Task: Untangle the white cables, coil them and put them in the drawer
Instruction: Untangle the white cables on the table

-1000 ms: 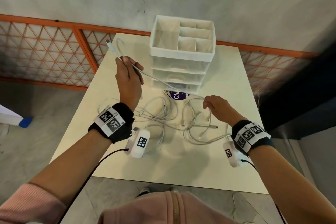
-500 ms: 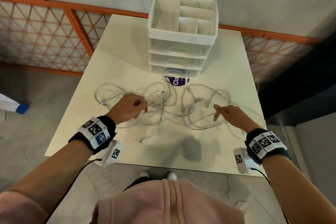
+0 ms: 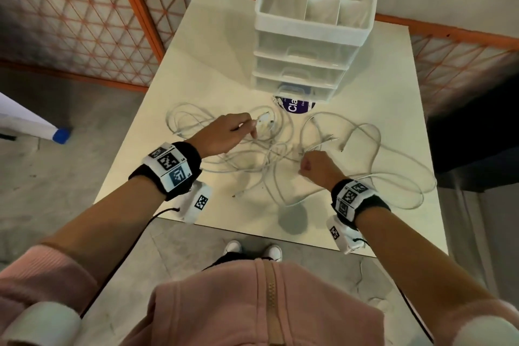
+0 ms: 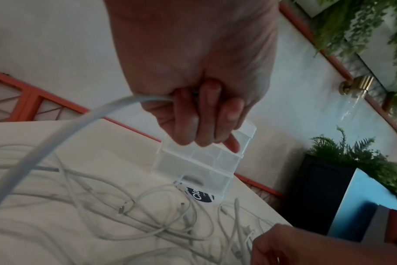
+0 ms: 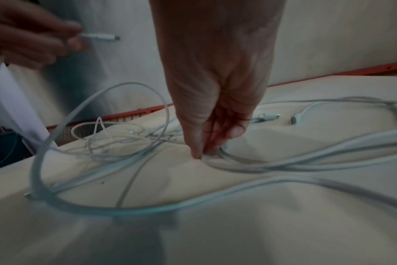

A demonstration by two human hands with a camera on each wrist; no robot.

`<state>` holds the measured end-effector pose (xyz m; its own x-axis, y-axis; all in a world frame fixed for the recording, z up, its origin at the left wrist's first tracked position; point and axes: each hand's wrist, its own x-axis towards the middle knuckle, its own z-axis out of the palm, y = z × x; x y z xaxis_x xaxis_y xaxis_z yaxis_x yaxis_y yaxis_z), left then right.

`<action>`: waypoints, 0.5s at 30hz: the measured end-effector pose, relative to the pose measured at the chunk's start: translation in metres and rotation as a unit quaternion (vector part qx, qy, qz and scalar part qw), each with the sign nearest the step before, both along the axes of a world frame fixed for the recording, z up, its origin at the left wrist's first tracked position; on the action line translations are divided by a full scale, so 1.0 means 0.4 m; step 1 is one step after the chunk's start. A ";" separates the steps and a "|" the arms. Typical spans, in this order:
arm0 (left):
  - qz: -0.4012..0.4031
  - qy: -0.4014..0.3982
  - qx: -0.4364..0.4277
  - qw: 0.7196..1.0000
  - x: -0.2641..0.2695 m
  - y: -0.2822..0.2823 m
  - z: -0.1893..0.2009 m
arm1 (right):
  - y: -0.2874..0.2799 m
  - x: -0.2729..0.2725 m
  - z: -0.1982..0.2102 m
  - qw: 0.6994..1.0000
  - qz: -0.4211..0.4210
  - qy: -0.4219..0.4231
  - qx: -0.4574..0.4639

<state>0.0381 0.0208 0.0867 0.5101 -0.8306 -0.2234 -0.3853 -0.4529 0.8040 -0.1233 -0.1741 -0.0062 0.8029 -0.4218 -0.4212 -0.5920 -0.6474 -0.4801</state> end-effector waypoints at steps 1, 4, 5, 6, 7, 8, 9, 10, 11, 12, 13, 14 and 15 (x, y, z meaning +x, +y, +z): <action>0.002 0.015 -0.004 1.000 0.000 -0.001 -0.002 | 0.003 -0.001 -0.002 1.000 -0.008 0.004 0.002; -0.010 0.064 -0.022 0.998 0.000 0.001 -0.011 | -0.007 0.000 0.032 0.998 -0.038 -0.039 -0.012; -0.008 0.083 -0.027 0.996 0.002 -0.002 -0.012 | -0.012 0.004 0.057 0.996 -0.037 -0.084 -0.022; -0.001 0.100 -0.031 0.995 0.002 -0.006 -0.015 | -0.015 0.007 0.083 0.990 -0.025 -0.135 -0.028; 0.009 0.113 -0.035 0.993 0.003 -0.013 -0.016 | -0.013 0.012 0.116 0.984 -0.004 -0.175 -0.035; 0.021 0.121 -0.039 0.992 0.002 -0.025 -0.014 | -0.008 0.019 0.150 0.978 0.026 -0.204 -0.042; 0.034 0.132 -0.046 0.990 0.000 -0.036 -0.013 | 0.004 0.025 0.179 0.972 0.059 -0.222 -0.042; 0.045 0.147 -0.058 0.986 -0.003 -0.051 -0.009 | 0.013 0.031 0.205 0.967 0.089 -0.236 -0.039; 0.056 0.169 -0.074 0.981 -0.008 -0.064 -0.003 | 0.027 0.038 0.224 0.963 0.114 -0.244 -0.032; 0.064 0.189 -0.091 0.976 -0.012 -0.077 0.003 | 0.039 0.044 0.237 0.960 0.135 -0.245 -0.028; 0.072 0.206 -0.109 0.970 -0.018 -0.092 0.010 | 0.051 0.049 0.245 0.957 0.153 -0.245 -0.029; 0.085 0.218 -0.125 0.964 -0.022 -0.104 0.016 | 0.062 0.056 0.248 0.955 0.170 -0.242 -0.033; 0.098 0.229 -0.140 0.958 -0.025 -0.117 0.022 | 0.069 0.062 0.247 0.952 0.184 -0.243 -0.038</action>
<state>0.0281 -0.0258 0.0954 0.5641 -0.7892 -0.2427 0.1069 -0.2216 0.9693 -0.0985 -0.1464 0.0926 0.9943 -0.0897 0.0572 -0.0397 -0.8112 -0.5834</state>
